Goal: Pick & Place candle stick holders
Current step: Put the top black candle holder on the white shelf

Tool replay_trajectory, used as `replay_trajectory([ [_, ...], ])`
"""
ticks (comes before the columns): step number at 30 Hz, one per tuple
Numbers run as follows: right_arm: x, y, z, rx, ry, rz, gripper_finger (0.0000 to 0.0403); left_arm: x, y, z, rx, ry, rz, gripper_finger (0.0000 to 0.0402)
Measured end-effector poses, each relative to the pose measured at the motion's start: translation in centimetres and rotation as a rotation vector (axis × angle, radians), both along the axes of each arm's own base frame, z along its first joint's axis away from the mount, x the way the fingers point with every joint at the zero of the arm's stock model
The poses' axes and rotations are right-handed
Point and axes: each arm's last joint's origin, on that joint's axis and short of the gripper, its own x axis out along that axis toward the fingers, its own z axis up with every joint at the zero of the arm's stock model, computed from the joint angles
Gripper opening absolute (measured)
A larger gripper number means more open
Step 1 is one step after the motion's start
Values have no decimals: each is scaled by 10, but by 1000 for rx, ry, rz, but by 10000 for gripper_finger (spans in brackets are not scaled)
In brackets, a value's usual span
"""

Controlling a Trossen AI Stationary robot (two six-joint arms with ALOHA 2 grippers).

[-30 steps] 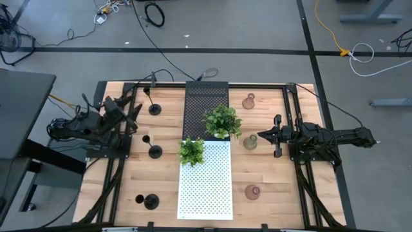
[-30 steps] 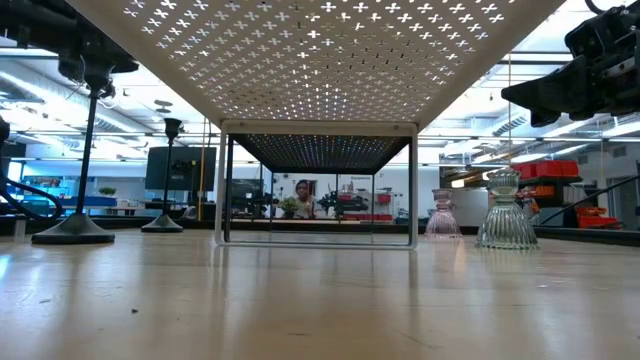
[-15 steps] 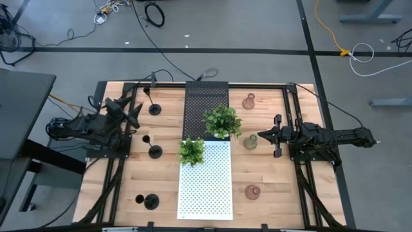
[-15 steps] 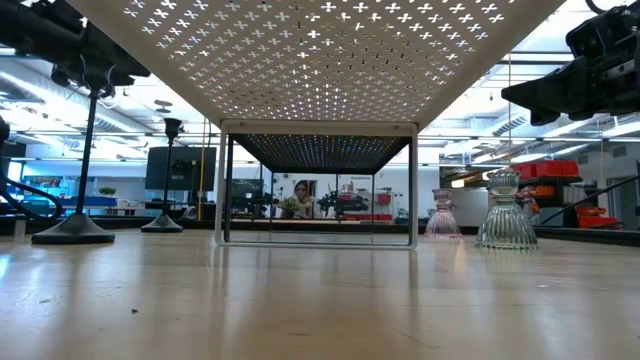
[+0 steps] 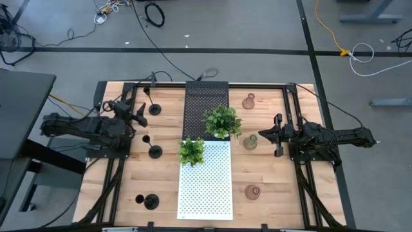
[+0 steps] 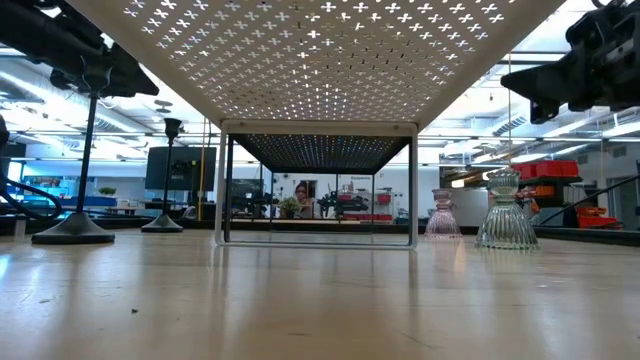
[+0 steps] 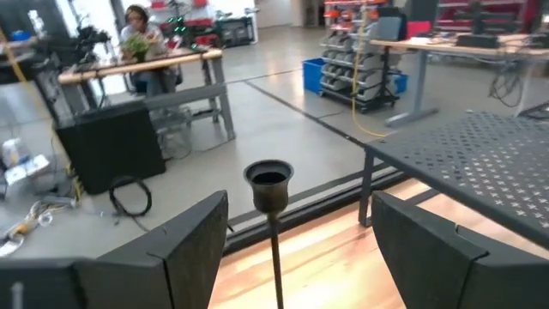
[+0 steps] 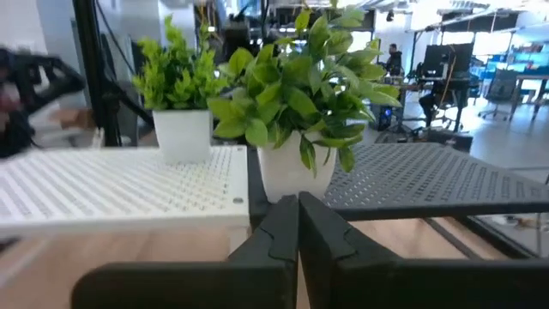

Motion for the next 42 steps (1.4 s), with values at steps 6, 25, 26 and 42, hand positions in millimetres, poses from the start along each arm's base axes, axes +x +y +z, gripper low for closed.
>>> replay_trajectory([
  [6, -1, 0, 6, -3, -64, -2, 9, 3, 4, -11, -39, 15, 77, 288],
  [25, -1, 0, 8, 67, -87, 7, 9, 21, 21, -31, -164, 123, 202, 288],
  [26, -1, 0, 8, 67, -87, 7, 9, 22, 23, -32, -171, 128, 208, 288],
  [42, -1, 0, 8, 68, -87, 9, 9, 29, 39, -38, -196, 135, 324, 288],
])
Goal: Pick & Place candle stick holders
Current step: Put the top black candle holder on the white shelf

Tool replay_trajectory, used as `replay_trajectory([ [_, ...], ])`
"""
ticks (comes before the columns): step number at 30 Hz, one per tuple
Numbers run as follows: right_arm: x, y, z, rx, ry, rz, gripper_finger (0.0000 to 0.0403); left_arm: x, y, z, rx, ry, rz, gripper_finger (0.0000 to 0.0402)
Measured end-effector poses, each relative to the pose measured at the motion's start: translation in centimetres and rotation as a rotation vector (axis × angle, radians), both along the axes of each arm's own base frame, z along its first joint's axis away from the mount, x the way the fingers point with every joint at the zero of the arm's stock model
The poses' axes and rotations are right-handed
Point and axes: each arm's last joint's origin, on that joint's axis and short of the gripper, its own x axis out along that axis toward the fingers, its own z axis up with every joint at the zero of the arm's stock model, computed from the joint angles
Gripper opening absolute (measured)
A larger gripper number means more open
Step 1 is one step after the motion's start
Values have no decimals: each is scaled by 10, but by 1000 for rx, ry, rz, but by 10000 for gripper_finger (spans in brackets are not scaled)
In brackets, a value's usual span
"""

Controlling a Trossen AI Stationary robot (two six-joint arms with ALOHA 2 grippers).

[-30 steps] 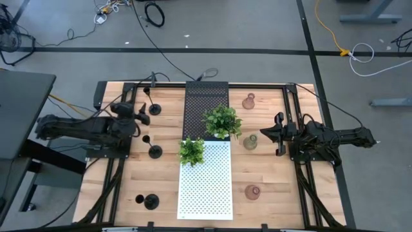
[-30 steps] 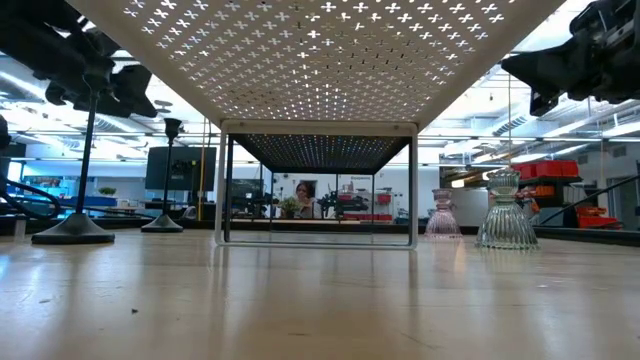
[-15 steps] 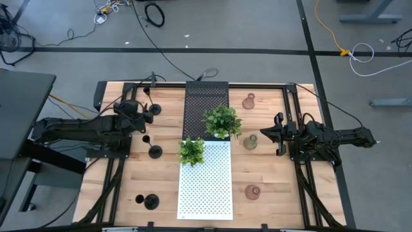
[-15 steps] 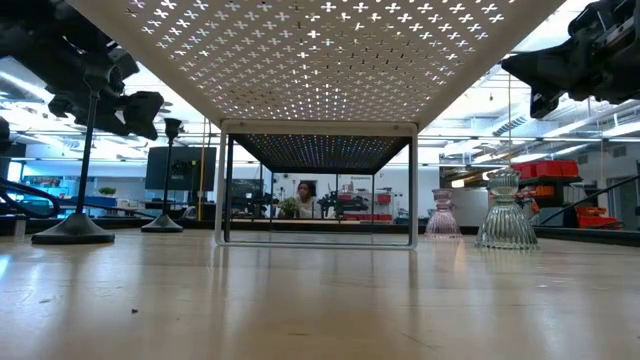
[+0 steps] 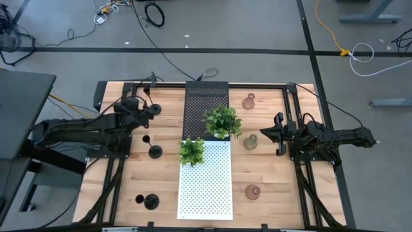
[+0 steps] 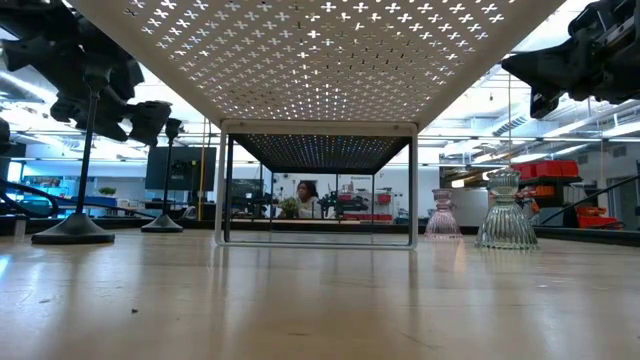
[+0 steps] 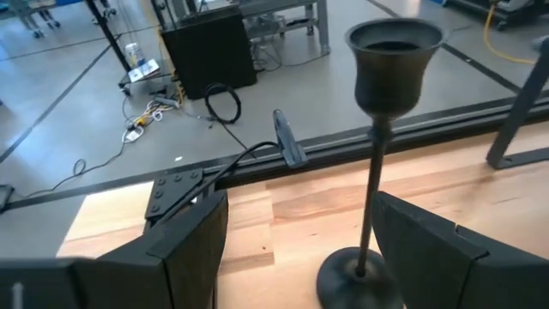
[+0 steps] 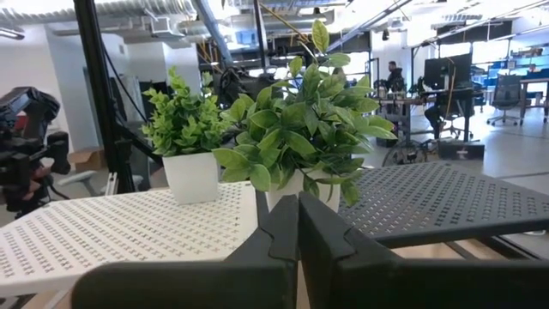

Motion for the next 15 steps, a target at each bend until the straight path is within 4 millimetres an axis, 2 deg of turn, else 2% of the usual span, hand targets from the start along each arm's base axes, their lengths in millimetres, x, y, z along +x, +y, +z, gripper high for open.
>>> replay_trajectory([
  [7, 0, 1, 0, -4, 0, 27, 9, 4, 10, -3, 4, 22, 63, 288],
  [15, 0, 1, 0, 15, -1, 29, 9, 15, 27, -1, -9, 35, 37, 288],
])
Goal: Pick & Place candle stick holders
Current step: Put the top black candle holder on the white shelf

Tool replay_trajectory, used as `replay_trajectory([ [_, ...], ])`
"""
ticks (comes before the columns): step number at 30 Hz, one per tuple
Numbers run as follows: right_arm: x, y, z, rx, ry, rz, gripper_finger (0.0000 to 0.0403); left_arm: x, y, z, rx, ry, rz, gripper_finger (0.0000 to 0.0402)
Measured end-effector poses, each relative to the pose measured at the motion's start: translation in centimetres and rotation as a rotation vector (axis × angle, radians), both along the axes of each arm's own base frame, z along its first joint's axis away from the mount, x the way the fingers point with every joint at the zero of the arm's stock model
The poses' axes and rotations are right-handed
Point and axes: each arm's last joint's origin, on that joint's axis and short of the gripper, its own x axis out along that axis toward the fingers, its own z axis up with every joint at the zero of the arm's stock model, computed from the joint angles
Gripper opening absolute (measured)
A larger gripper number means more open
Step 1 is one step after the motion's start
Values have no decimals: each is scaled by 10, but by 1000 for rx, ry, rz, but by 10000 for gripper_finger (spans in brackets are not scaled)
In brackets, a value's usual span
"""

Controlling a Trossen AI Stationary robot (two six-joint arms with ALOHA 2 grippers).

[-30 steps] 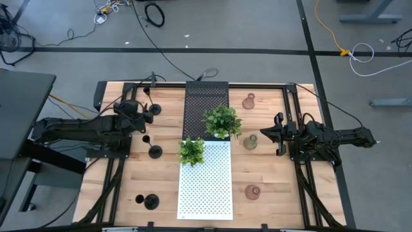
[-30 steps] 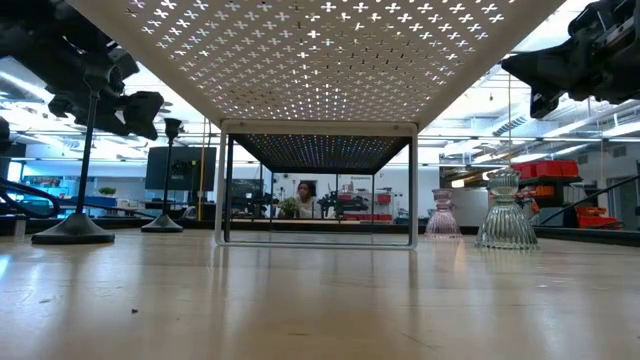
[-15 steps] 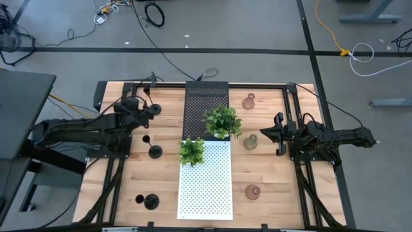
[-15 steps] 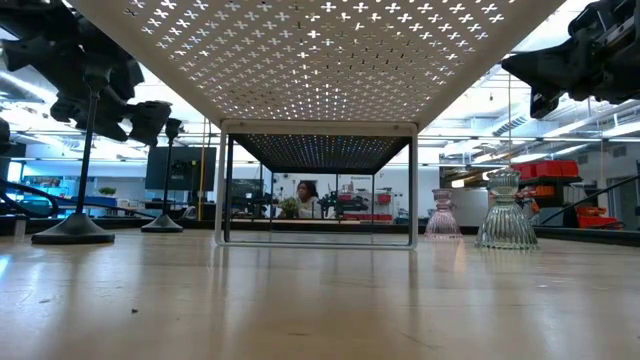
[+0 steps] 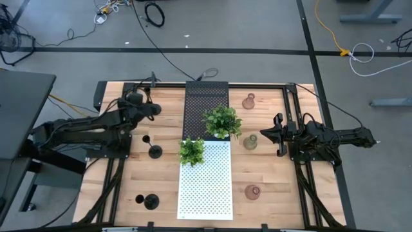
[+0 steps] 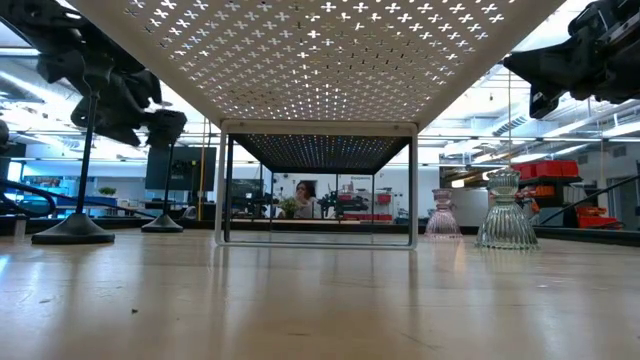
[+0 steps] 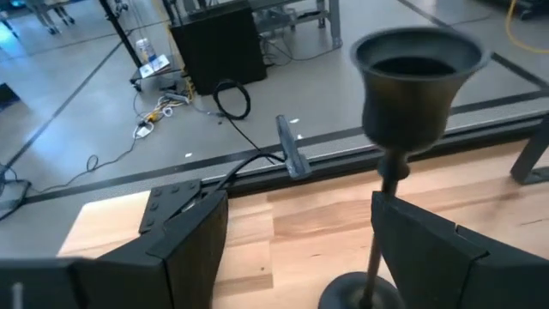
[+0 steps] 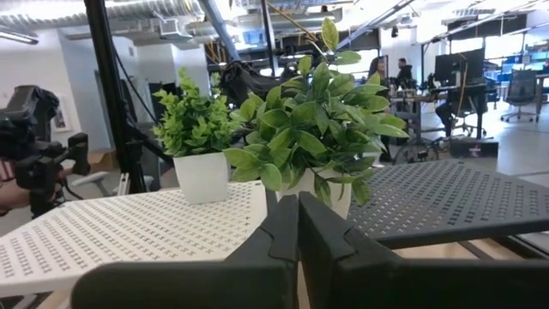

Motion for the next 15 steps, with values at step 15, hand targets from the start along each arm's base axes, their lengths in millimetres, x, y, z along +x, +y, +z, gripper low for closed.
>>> replay_trajectory([
  [15, 0, 0, 0, 11, 1, 2, 9, 8, 24, -13, -131, -10, -55, 260],
])
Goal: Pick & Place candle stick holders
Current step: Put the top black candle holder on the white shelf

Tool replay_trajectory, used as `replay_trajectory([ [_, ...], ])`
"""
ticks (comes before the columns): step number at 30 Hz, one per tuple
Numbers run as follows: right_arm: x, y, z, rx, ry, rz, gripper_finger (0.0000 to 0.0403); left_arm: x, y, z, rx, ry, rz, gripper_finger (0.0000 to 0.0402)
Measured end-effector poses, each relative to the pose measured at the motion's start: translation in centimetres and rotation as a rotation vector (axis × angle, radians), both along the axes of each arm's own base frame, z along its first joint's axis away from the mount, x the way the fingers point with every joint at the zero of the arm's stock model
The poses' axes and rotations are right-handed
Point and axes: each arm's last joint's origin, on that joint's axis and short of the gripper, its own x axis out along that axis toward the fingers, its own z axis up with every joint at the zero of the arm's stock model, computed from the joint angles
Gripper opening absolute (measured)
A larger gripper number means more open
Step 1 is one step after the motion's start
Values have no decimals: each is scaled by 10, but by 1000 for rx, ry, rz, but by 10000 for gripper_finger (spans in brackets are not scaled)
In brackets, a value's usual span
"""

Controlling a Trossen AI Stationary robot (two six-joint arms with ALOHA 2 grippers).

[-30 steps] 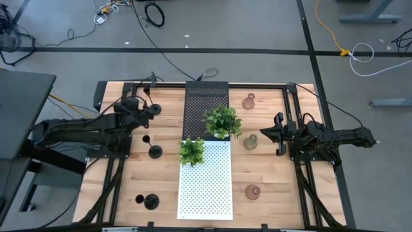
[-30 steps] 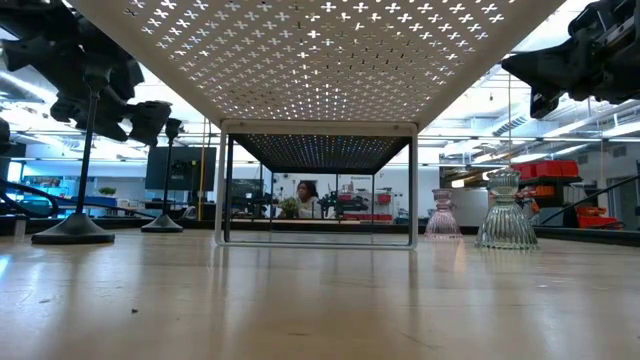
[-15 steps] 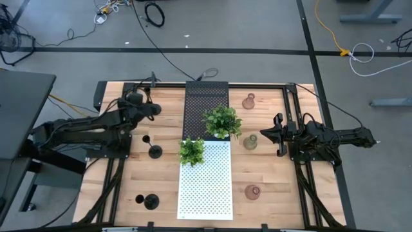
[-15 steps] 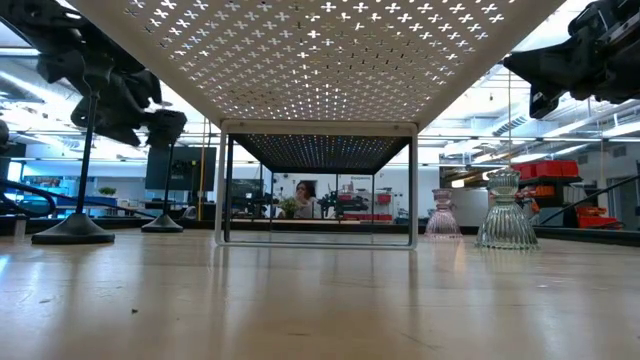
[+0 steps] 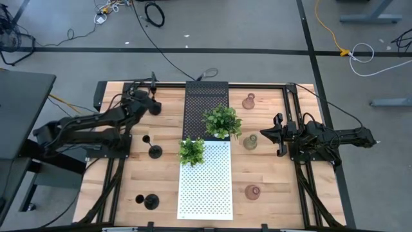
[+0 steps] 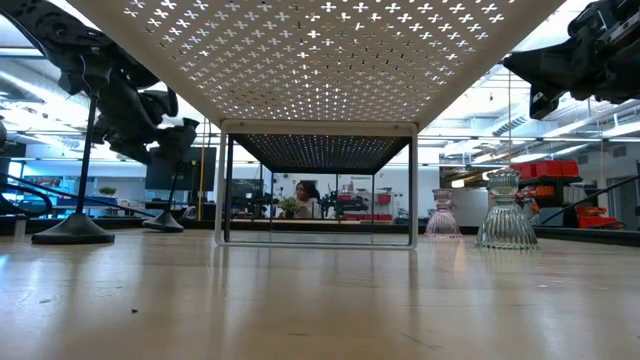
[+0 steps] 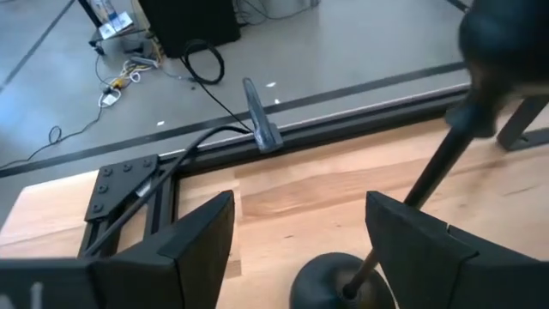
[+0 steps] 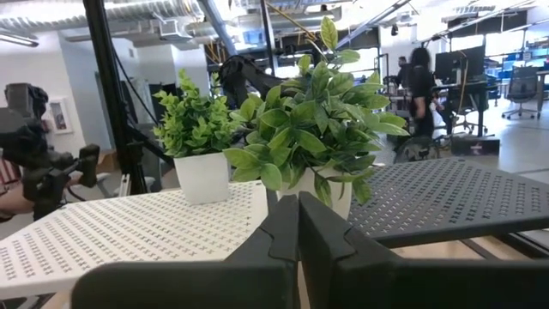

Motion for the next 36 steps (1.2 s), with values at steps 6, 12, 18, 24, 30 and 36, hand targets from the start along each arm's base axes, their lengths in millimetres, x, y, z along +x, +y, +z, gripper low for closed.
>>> replay_trajectory([
  [6, 0, 0, 0, 0, 0, 0, 9, 1, 1, -6, -26, 68, -19, 244],
  [12, 0, 0, -1, 0, 9, 0, 9, -2, -4, -13, -122, 136, -86, 243],
  [18, 0, 0, -1, 14, 9, 2, 9, -7, -8, -19, -207, 190, -126, 243],
  [24, 0, 0, -1, 14, 10, 0, 9, -6, -6, -17, -164, 193, -93, 243],
  [30, 0, 0, -1, 14, 11, 0, 9, 0, -1, -9, -62, 141, -69, 243],
  [36, 0, 0, -2, 14, 17, 0, 9, 10, 3, 0, -20, -7, -149, 230],
])
